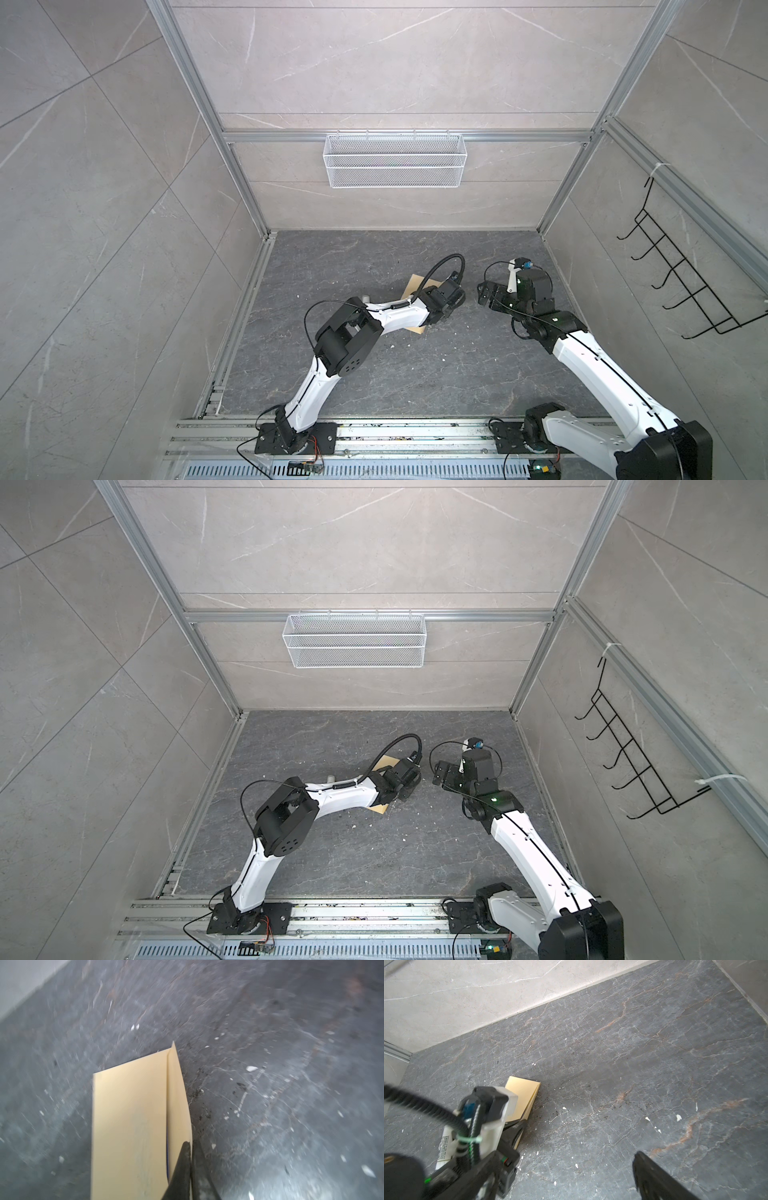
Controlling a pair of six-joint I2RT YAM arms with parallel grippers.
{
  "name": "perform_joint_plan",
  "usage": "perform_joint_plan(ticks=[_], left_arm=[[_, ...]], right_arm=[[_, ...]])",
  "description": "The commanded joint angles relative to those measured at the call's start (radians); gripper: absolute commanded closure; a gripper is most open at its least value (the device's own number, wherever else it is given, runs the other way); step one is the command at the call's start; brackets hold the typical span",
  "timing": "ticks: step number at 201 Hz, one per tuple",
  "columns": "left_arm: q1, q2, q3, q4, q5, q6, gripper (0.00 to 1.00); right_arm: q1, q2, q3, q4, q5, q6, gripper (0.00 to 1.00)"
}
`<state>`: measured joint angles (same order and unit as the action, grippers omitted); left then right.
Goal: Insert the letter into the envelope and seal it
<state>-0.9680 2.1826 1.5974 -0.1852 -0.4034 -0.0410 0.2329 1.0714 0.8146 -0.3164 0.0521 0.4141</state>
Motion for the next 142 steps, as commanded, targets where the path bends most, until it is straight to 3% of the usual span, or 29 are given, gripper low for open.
perform_joint_plan(ticks=[1,44,70,81,142], left_arm=[[0.003,-0.131,-0.003,0.087,0.085,0.283,1.0],[0.036,-0.248,-0.056,0.122,0.244,0.691,1.0],[0.113,-0.347,-0.145,0.162,0.522,0.834,1.0],[0.139,-0.377,-0.182,0.198,0.58,0.858,1.0],[0.189,-0.394,-0.372,0.285,0.616,1.015,1.0]], right_arm=[[-0.007,0.001,-0.003,0.017,-0.008,-0.021,0.01],[-0.013,-0.022,0.001,0.014,0.003,-0.021,0.01],[-0.015,-0.034,0.003,0.008,0.003,-0.025,0.01],[-0.015,-0.039,0.003,0.004,0.006,-0.027,0.01],[-0.02,-0.064,-0.011,-0.004,0.016,-0.035,0.01]])
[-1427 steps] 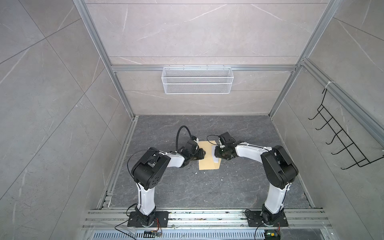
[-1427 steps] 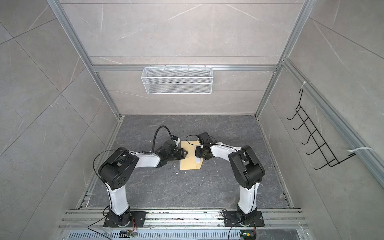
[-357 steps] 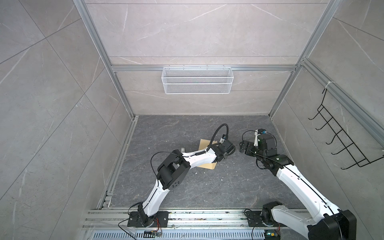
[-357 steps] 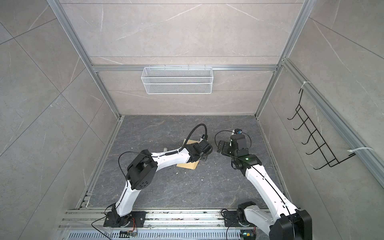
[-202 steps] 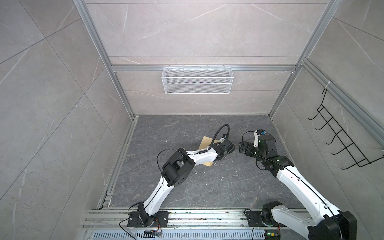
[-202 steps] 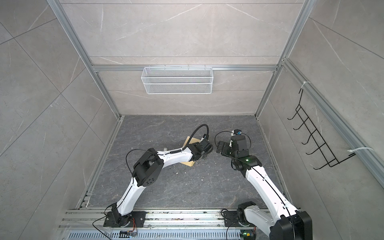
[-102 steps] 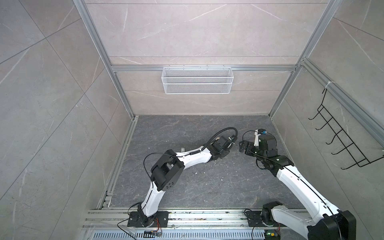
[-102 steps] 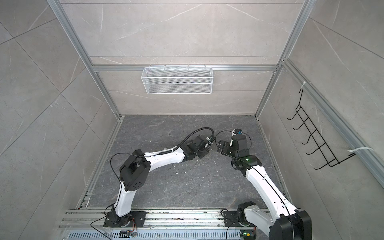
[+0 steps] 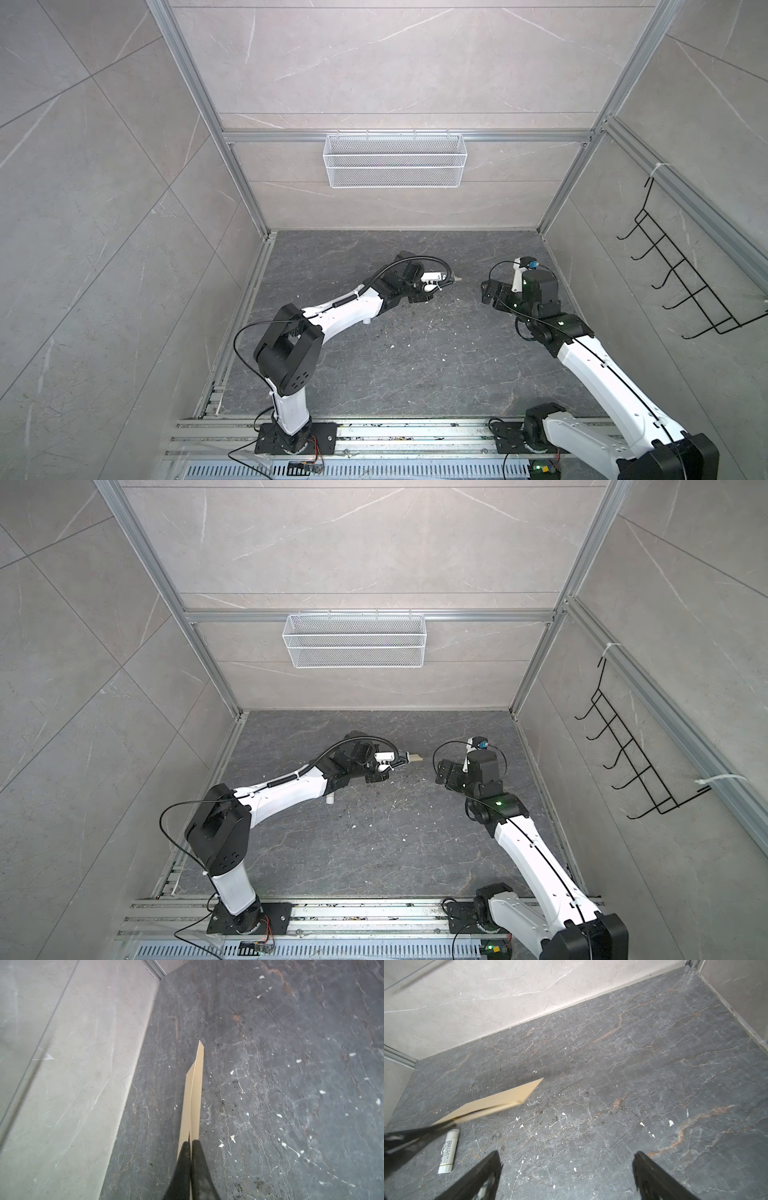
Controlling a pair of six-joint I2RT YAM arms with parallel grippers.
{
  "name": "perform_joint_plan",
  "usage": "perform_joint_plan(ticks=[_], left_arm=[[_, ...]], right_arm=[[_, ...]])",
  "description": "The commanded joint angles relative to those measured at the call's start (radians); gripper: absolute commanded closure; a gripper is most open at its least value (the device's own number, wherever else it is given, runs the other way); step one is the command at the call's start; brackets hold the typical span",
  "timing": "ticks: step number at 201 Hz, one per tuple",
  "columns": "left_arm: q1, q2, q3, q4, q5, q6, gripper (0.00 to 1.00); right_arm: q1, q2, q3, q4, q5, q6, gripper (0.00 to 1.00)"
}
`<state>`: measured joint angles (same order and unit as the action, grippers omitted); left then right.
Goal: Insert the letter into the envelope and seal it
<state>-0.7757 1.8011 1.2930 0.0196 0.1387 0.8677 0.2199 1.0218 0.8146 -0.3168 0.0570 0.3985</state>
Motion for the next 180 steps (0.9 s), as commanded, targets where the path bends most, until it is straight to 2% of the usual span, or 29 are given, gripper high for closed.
perform_joint_plan(ticks=[1,70,180], left_arm=[[-0.002,-0.011,-0.071,0.082,0.074,0.106,1.0],[0.0,0.08,-0.221,0.255,0.076,0.086,1.0],[-0.002,0.122,-0.301,0.268,0.095,0.034,1.0]], right_arm=[[-0.007,-0.014,-0.011,-0.004,0.011,-0.02,0.01],[-0.008,-0.024,-0.014,-0.02,0.006,-0.035,0.01],[-0.008,-0.012,-0.019,-0.021,-0.006,-0.04,0.01]])
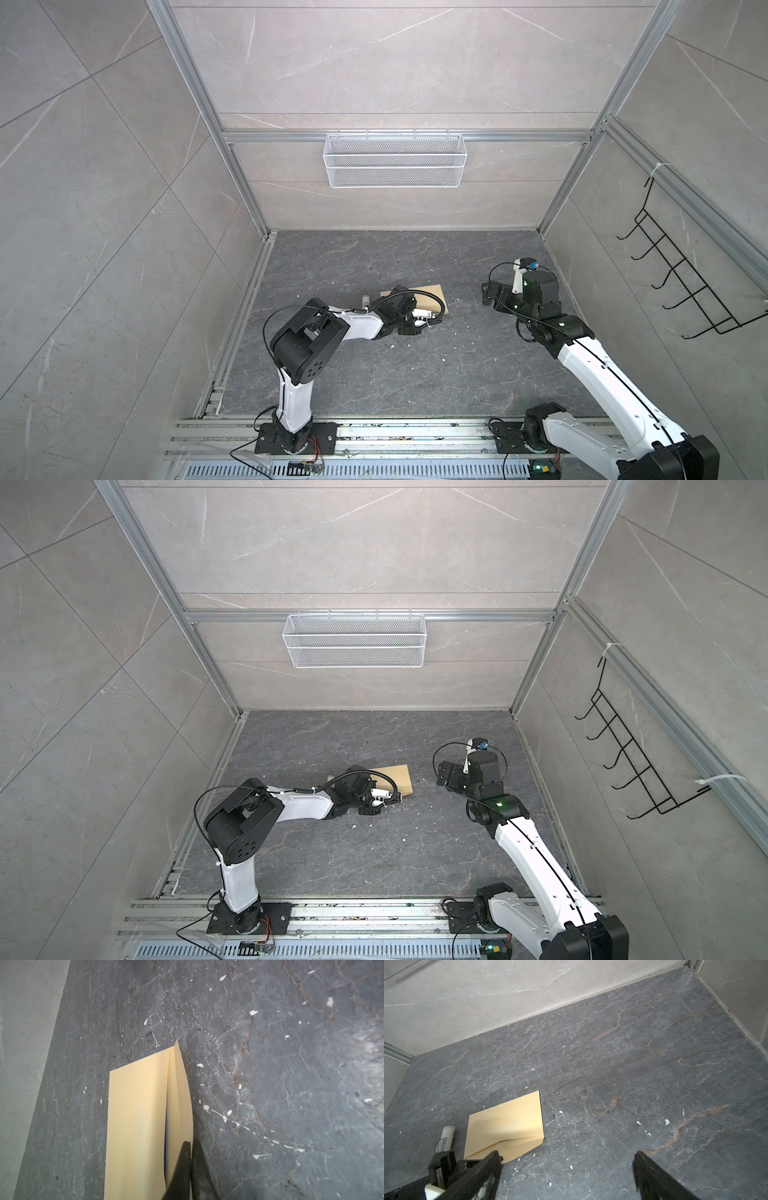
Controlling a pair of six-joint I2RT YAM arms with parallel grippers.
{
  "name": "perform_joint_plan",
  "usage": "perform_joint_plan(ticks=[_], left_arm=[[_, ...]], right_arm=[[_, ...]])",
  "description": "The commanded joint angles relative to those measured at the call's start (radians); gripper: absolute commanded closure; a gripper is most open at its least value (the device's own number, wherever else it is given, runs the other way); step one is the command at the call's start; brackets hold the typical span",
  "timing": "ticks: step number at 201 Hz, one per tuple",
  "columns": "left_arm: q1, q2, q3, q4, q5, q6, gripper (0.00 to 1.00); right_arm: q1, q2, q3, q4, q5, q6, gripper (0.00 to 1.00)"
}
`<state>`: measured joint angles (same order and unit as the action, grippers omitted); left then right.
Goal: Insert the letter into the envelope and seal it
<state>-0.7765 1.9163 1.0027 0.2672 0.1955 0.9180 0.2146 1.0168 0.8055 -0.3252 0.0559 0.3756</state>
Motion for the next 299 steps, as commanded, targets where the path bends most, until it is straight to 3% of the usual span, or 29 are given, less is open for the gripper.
perform_joint_plan(ticks=[1,46,54,80,101,131,148,174,209,299], left_arm=[[-0.002,0.006,-0.011,0.02,0.038,-0.016,1.0],[-0.002,-0.038,-0.023,0.0,0.041,-0.032,1.0],[-0.002,-0.054,-0.026,0.001,0.043,-0.044,0.96],[-0.002,-0.111,-0.044,0.018,0.03,-0.082,0.74],[-0.002,-0.177,-0.065,0.028,0.017,-0.123,0.45],[-0.003,-0.297,-0.115,0.063,-0.005,-0.208,0.28],[-0.003,-0.38,-0.159,0.094,-0.03,-0.286,0.11],[-0.002,-0.497,-0.23,0.146,-0.131,-0.433,0.01],[0.003,-0.617,-0.262,0.056,-0.346,-0.641,0.0],[0.047,-0.795,-0.388,-0.026,-0.563,-0.935,0.0]], right_arm=[[-0.003,-0.007,-0.009,-0.012,-0.005,-0.018,0.01],[-0.002,-0.011,-0.008,-0.017,-0.008,-0.023,0.01],[-0.003,-0.011,-0.009,-0.017,-0.013,-0.024,0.01],[-0.003,-0.01,-0.008,-0.012,-0.032,-0.026,0.01],[-0.004,-0.001,-0.002,-0.01,-0.066,-0.03,0.01],[-0.003,0.04,0.008,0.006,-0.161,-0.016,0.01],[-0.004,0.097,0.024,0.018,-0.235,0.009,0.01],[-0.005,0.199,0.023,0.094,-0.354,0.069,0.01],[-0.004,0.354,0.012,0.23,-0.446,0.14,0.01],[0.011,0.573,-0.011,0.405,-0.545,0.223,0.01]])
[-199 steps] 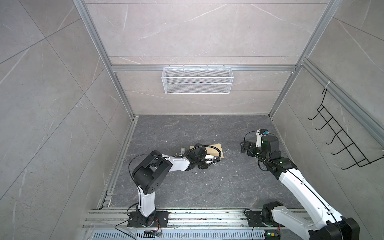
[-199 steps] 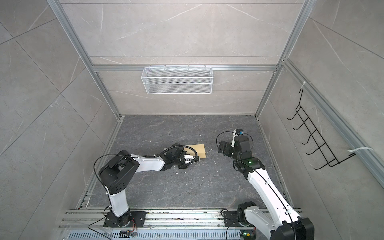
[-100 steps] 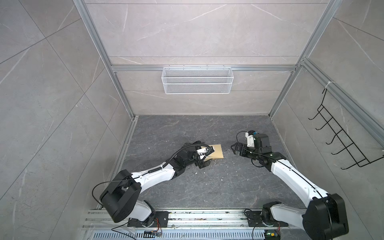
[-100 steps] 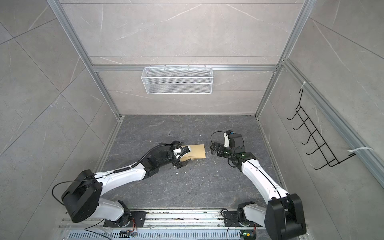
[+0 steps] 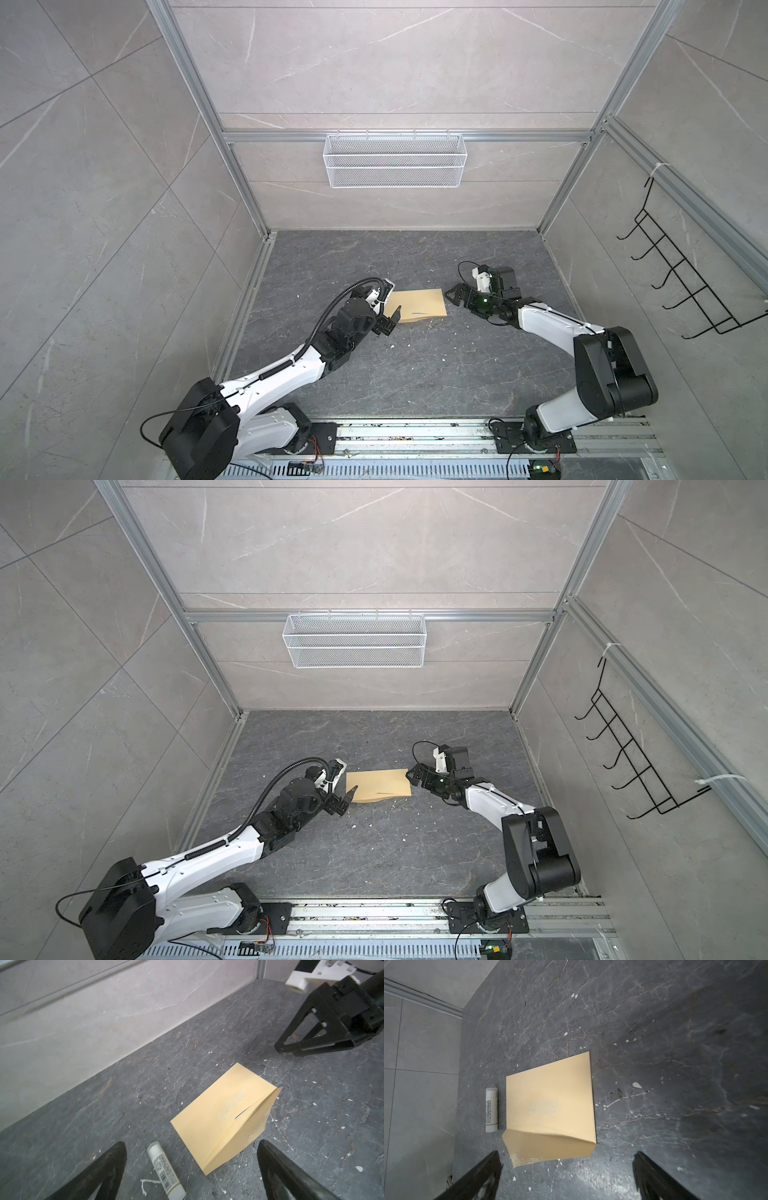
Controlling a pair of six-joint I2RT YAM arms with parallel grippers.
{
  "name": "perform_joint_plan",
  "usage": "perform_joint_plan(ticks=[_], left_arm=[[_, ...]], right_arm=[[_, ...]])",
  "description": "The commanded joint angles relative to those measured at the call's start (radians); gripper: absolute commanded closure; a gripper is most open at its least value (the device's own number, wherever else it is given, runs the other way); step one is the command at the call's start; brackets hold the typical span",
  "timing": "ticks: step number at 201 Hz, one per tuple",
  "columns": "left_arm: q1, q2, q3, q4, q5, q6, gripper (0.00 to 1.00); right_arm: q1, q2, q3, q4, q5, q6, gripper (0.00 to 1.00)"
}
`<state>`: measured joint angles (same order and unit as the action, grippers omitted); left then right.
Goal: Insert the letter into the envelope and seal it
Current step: 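Lay the yellow envelope flat on the table with the left gripper and release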
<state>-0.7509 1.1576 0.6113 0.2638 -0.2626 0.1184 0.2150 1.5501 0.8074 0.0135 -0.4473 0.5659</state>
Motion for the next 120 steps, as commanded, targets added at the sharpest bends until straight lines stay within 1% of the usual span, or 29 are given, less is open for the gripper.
perform_joint_plan(ticks=[1,17,32,68,120], left_arm=[[0.023,-0.036,0.004,-0.025,-0.107,-0.139,0.0],[0.046,-0.039,0.012,-0.074,-0.112,-0.195,0.0],[0.057,-0.038,0.013,-0.097,-0.108,-0.218,0.0],[0.075,-0.055,-0.014,-0.092,-0.112,-0.254,0.0],[0.111,-0.072,-0.038,-0.098,-0.053,-0.272,0.0]], right_arm=[[0.012,0.041,-0.013,0.067,-0.042,0.033,0.01],[0.017,0.061,-0.017,0.08,-0.042,0.039,0.01],[0.022,0.077,-0.022,0.093,-0.044,0.046,0.01],[0.038,0.105,-0.015,0.098,-0.044,0.048,0.01],[0.06,0.145,-0.009,0.108,-0.048,0.06,0.01]])
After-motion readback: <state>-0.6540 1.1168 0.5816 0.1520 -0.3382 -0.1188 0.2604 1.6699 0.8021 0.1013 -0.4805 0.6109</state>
